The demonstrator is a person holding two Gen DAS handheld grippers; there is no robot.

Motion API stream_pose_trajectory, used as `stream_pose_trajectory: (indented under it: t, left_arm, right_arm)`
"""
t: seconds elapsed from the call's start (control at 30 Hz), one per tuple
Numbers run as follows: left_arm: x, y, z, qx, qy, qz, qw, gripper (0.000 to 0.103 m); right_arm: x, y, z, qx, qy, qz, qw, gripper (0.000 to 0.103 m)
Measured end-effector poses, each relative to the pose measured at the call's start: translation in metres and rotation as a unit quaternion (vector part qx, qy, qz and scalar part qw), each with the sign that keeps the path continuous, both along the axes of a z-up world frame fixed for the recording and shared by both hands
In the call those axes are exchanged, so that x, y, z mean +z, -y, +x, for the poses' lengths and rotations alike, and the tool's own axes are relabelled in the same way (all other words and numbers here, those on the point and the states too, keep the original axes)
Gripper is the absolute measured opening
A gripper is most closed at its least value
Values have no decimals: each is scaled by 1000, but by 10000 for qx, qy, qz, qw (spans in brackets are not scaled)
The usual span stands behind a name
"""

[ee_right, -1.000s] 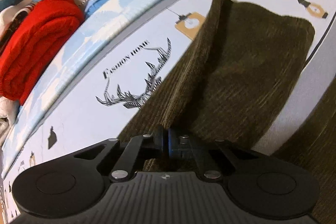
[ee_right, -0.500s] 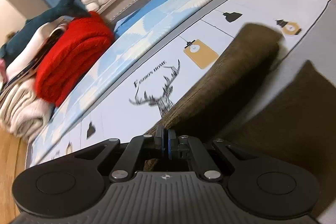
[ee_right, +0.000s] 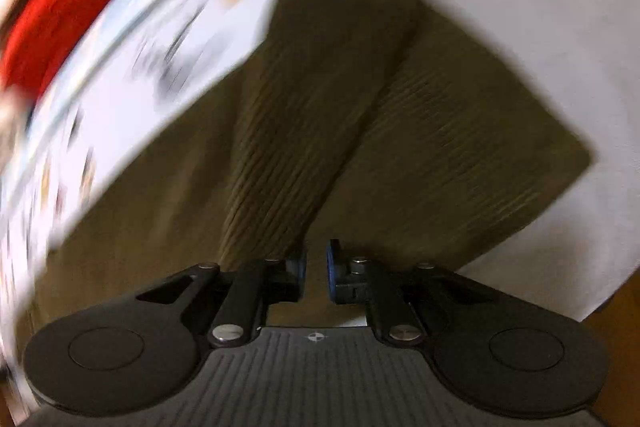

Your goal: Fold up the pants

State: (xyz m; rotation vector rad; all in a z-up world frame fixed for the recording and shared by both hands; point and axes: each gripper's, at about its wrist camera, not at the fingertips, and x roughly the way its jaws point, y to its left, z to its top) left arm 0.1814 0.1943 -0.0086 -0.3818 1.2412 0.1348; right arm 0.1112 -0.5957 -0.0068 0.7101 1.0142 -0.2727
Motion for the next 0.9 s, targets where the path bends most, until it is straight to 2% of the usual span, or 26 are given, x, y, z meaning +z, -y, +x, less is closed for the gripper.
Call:
stream_pose_trajectory:
  t: [0.07, 0.2, 0.3, 0.4, 0.57, 0.67, 0.7, 0.77, 0.9]
  left_arm:
    - [-3, 2, 4, 56, -62, 22, 10000, 30]
    - [-4, 4, 8, 128, -154, 71, 9998, 34]
    - [-7, 2, 9, 241, -195, 19, 9995, 35]
    - [-10, -1, 9, 334, -236, -39, 9992, 35]
    - [-15, -6, 15, 492, -342, -138, 9981, 36]
    - [-18, -6, 18, 573, -402, -168, 9974, 38]
    - [-19, -6, 19, 580, -425, -158, 9973, 38]
    - [-20, -4, 21, 579, -472, -116, 9971, 38]
    - [-19, -1, 22, 562, -440, -35, 9974, 35]
  right_arm:
    - [0, 28, 0, -701, 263, 81, 9972, 21]
    - [-11, 64, 13, -1480, 656, 335, 9862, 24]
    - [-24, 74, 29, -1703, 730, 461, 9816, 25]
    - [-32, 79, 47, -1773, 850, 515, 9791, 32]
    - [-42, 75, 79, -1634, 820, 492, 9819, 40]
    - [-44, 74, 82, -1494, 791, 300, 9852, 42]
    - [-43, 72, 84, -1442, 806, 284, 9858, 40]
    - [-41, 72, 83, -1434, 899, 369, 9849, 3]
    - [-12, 72, 63, -1672, 1402, 355, 9753, 2]
